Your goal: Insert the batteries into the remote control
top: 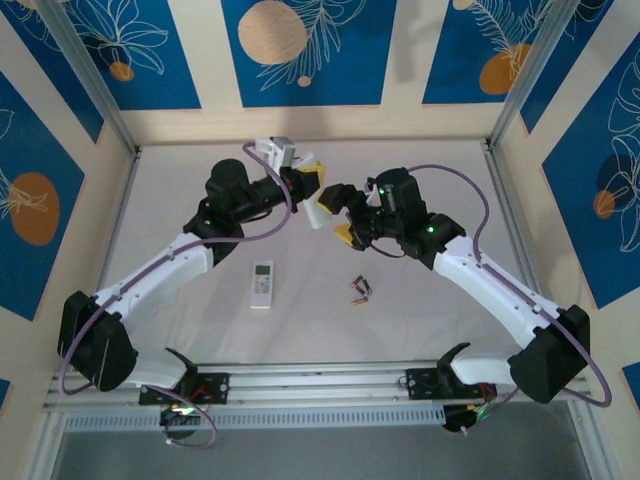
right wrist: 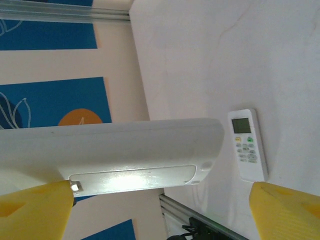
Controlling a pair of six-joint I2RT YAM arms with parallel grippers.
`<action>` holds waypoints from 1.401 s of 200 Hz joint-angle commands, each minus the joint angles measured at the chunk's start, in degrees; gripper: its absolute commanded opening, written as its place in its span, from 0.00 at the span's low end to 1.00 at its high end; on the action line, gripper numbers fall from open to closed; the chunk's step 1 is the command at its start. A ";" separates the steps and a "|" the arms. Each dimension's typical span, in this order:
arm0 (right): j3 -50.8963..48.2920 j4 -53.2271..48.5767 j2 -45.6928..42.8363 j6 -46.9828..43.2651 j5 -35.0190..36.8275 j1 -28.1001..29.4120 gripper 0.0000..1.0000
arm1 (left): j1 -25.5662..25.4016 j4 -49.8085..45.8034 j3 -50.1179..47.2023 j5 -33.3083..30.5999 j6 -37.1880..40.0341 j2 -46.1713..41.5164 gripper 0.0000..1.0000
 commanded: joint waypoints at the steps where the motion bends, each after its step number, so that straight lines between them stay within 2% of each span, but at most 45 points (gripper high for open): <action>1: -0.66 -7.24 3.44 2.08 1.73 -0.44 0.88 | -2.79 4.95 0.87 4.22 3.40 -2.58 0.02; 23: -1.13 -9.47 4.44 2.17 1.84 -0.62 0.86 | -2.71 2.43 0.66 1.39 6.22 -2.28 0.00; 79: -5.24 -9.44 4.54 2.76 0.41 -1.14 0.82 | -1.03 -3.73 1.78 -4.61 7.45 -0.32 0.00; 137: -5.45 -9.06 5.08 2.05 -1.76 -1.04 0.83 | 1.38 -5.32 0.37 -5.97 7.53 0.40 0.00; 167: -7.09 1.02 2.02 -2.54 -4.97 -0.28 0.92 | 2.13 -4.82 -0.26 -4.89 6.11 0.47 0.00; 190: -9.12 10.01 -0.76 -2.40 -6.01 -0.13 0.98 | 2.17 -4.03 0.07 -2.94 4.19 0.83 0.00; 244: -5.65 13.22 0.75 0.05 -6.41 -0.34 0.99 | 2.22 -2.41 0.00 -1.14 2.20 1.24 0.00; 268: -5.07 13.96 2.77 1.90 -7.11 -0.35 0.86 | 2.20 -1.59 0.01 -0.58 1.26 1.16 0.00; 280: -4.93 13.88 3.51 2.59 -7.21 -0.28 0.84 | 2.21 -1.43 0.13 0.17 1.19 1.07 0.00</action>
